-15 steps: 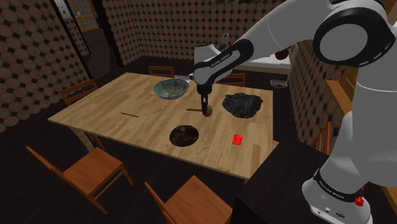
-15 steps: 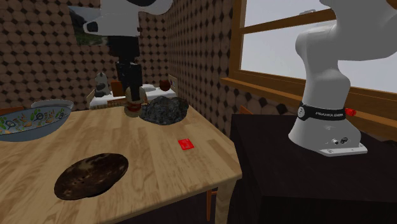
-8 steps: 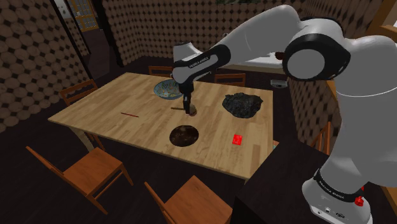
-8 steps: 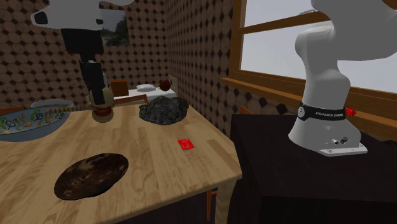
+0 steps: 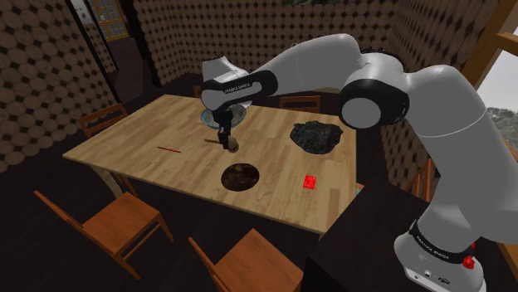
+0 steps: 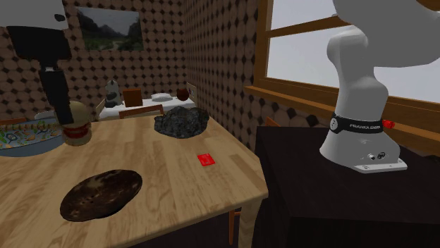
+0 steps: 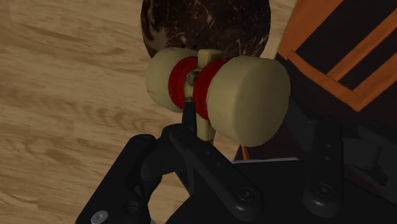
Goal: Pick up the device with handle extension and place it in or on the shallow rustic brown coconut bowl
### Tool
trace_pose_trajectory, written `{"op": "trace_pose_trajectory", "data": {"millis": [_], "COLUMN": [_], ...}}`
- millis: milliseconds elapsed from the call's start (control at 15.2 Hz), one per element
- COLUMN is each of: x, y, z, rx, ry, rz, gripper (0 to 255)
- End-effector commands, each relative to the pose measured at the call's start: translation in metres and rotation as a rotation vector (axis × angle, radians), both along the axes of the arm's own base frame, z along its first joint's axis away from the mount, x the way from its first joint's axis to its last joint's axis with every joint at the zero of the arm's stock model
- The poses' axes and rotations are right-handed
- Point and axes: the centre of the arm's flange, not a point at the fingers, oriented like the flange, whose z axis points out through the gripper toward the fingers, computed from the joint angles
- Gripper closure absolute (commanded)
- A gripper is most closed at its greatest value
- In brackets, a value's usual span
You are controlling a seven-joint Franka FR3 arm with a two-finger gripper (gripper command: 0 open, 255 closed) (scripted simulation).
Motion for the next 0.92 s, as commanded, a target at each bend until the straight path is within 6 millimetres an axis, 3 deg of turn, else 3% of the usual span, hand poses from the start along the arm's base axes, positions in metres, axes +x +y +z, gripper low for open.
{"op": "trace_pose_trajectory", "data": {"millis": [0,858], "x": [0.001,0.001], "y": [0.001,0.001], "z": [-0.010,-0.079], "rx": [0.000,0.000], "ry": [-0.001,-0.001], "rz": [0.000,0.000], "gripper": [255,255]}}
